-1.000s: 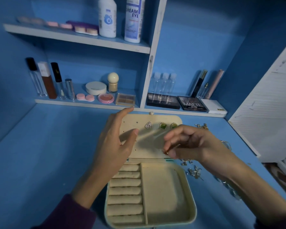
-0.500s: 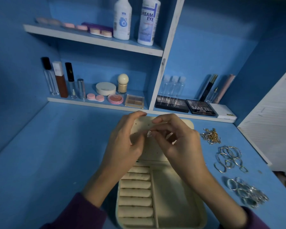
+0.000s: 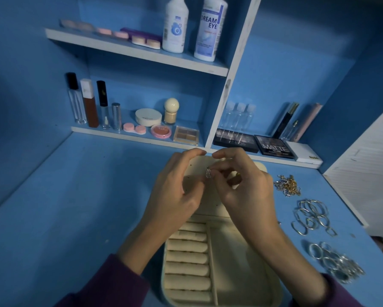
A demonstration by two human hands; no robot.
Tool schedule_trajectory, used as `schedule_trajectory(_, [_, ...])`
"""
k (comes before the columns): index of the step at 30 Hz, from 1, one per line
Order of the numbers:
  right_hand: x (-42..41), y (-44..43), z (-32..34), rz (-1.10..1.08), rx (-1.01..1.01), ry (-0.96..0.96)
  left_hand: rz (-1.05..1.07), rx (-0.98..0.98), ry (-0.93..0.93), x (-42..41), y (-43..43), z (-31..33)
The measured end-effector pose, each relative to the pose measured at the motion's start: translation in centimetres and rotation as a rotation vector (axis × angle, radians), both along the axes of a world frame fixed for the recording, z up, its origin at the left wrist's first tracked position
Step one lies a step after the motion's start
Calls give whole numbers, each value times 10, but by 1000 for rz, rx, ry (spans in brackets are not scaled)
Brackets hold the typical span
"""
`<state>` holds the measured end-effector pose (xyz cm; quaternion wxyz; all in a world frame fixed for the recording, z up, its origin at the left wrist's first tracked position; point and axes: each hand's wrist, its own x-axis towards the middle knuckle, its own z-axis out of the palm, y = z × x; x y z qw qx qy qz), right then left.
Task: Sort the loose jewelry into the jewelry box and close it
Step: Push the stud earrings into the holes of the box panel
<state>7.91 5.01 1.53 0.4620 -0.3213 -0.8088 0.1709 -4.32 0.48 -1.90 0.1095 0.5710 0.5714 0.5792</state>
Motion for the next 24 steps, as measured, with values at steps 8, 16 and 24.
schedule_trajectory(8, [-2,-2,-3,-22,153,-43,35,49,30,0,2,0])
schedule_trajectory(16, [5,3,-6,-179,335,-128,48,70,19,1,1,0])
schedule_trajectory(24, [9,5,-10,-210,349,-195,38,71,31,0,1,-1])
